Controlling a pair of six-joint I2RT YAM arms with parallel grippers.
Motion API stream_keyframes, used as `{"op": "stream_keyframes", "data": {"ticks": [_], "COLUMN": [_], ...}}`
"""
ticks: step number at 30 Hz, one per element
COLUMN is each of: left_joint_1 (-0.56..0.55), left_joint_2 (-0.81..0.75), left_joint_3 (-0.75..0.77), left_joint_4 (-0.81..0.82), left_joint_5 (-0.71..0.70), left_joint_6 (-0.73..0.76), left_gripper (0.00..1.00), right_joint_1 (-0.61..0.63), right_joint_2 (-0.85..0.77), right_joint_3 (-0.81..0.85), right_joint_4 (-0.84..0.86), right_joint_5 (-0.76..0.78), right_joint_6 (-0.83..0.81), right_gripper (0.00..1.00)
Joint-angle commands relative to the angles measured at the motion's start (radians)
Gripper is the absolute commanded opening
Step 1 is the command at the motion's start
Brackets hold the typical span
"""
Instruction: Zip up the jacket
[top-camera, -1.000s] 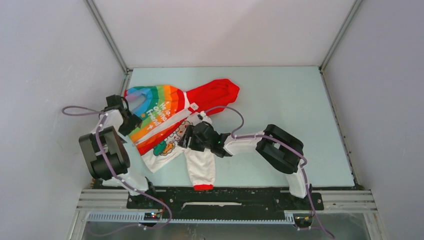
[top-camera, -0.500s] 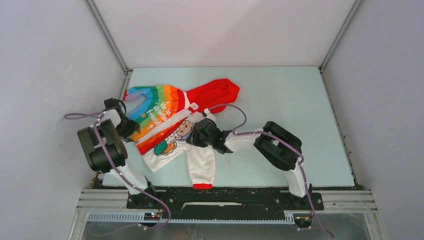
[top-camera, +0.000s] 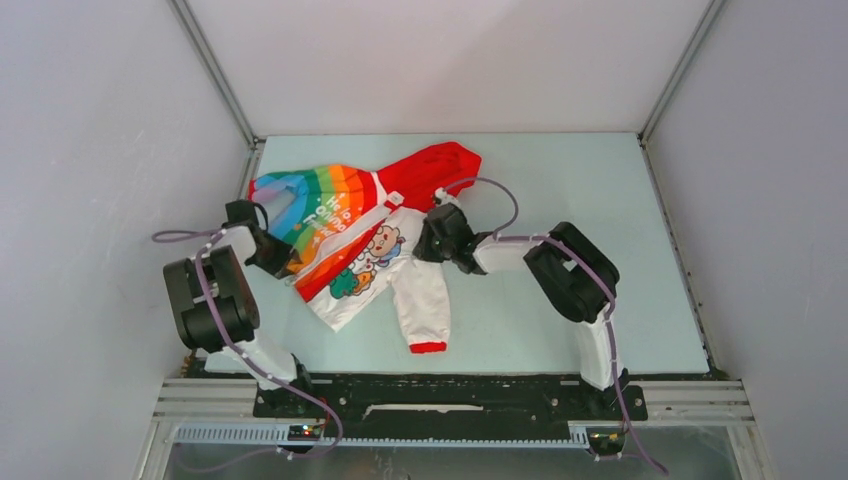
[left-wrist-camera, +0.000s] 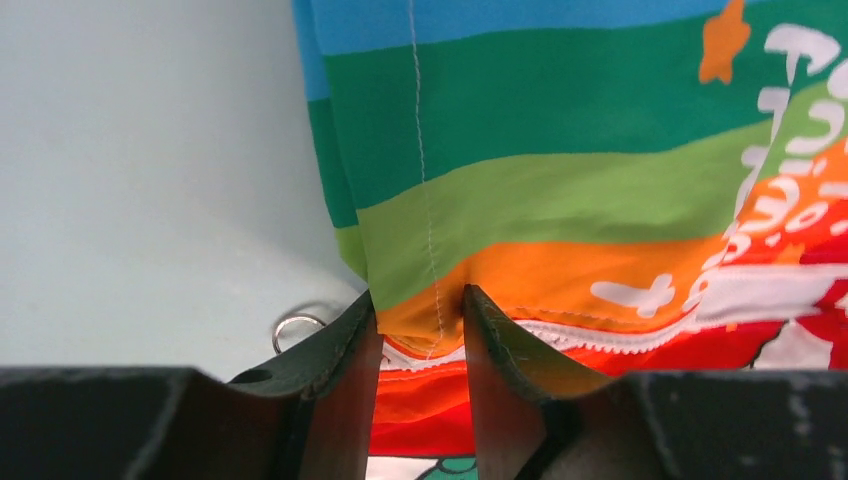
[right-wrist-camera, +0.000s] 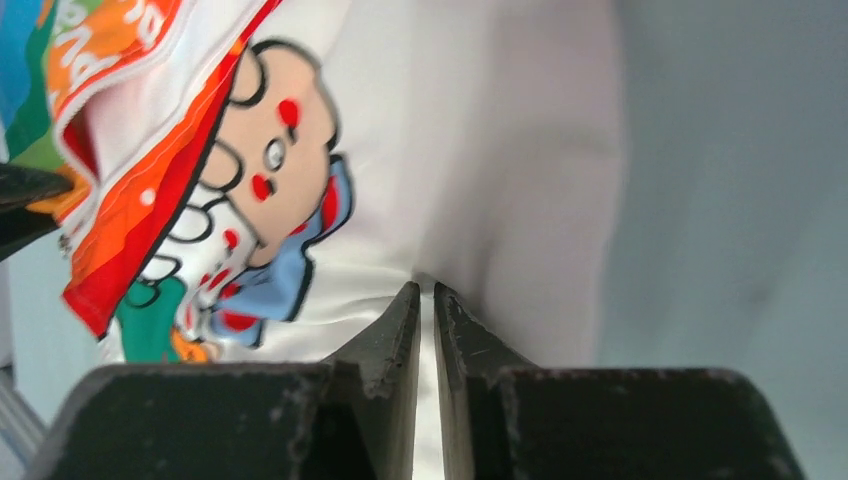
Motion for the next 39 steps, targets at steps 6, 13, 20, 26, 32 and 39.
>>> {"op": "stream_keyframes", "data": {"ticks": [6, 13, 20, 26, 32, 39], "left_joint_1": [-0.028, -0.027, -0.024, -0.028, -0.015, -0.029], "left_joint_2": [-0.085, -0.328, -0.387, -0.325, -0.350, -0.327], "left_joint_3": [-0.148, -0.186, -0.286, -0.276, -0.287, -0.169], "left_joint_4": [0.021, -0.039, 0.001, -0.030, 0.000, -0.054], "left_joint_5": [0.051, -0.042, 0.047, 0.040, 0.003, 0.011], "left_joint_6": [-0.031, 0.036, 0.030, 0.049, 0.004, 0.124], "left_gripper": [0.49, 0.87, 0.81, 0.65, 0.52, 0.50], "right_joint_1": [-0.188, -0.072, 0.072, 0.170, 0.195, 0.196], "right_joint_2": [-0.045, -0.214, -0.270, -0.213, -0.107, 0.064], "right_joint_3": [0.069, 0.089, 0.089, 0.111, 0.171, 0.235], "right_joint_4": [-0.161, -0.372, -0.331, -0.125, 0.015, 0.229], "right_joint_5": [-0.155, -0.036, -0.066, -0.245, -0.373, -0.385], "right_joint_6": [-0.392, -0.468, -0.379, -0.372, -0.282, 0.091], "right_gripper": [0.16, 0.41, 0.68, 0.74, 0.70, 0.49]}}
